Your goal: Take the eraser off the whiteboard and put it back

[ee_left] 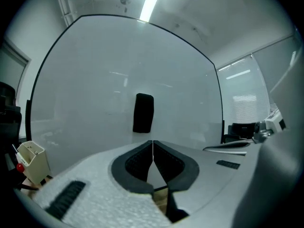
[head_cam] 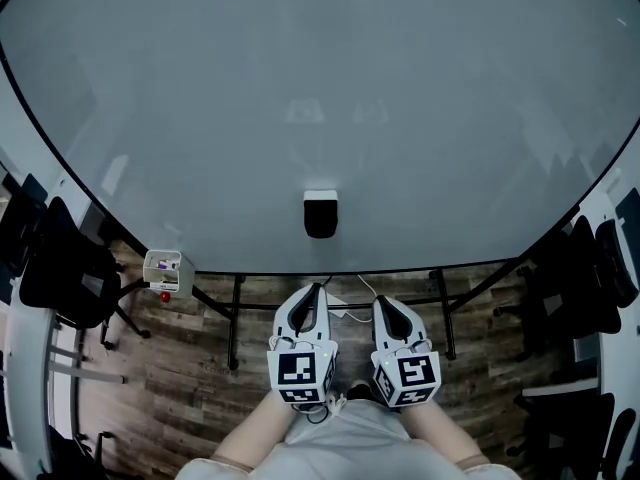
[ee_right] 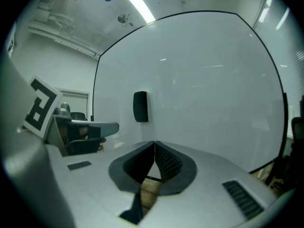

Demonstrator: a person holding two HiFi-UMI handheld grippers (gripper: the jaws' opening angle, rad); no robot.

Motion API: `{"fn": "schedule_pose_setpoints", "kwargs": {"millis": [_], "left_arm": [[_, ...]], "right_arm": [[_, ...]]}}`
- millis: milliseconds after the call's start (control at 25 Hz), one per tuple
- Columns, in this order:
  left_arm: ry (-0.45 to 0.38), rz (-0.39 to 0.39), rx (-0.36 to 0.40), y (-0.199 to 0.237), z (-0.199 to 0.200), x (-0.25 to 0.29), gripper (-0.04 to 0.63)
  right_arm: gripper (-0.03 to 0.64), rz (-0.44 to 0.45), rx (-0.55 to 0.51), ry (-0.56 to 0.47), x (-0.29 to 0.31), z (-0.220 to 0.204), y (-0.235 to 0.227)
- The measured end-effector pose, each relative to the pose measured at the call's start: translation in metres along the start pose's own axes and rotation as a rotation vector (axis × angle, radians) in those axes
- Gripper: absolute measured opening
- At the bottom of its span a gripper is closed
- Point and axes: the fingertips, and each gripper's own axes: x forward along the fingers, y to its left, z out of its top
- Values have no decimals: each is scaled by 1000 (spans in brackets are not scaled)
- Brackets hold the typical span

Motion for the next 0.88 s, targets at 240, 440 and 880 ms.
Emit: {"fn": "schedule_pose_setpoints", "kwargs": {"millis": [240,440,880], "left_arm": [[-18,4,-31,4,19,36,150],[2,21,-34,10,25,62,223],[-18,62,-25,23,59,92,275]], "right_arm": [[28,38,-20,7,25,11,-14],[28,57,-38,6,38,19,-26],[28,86,-40,45,55,17,-40]]}}
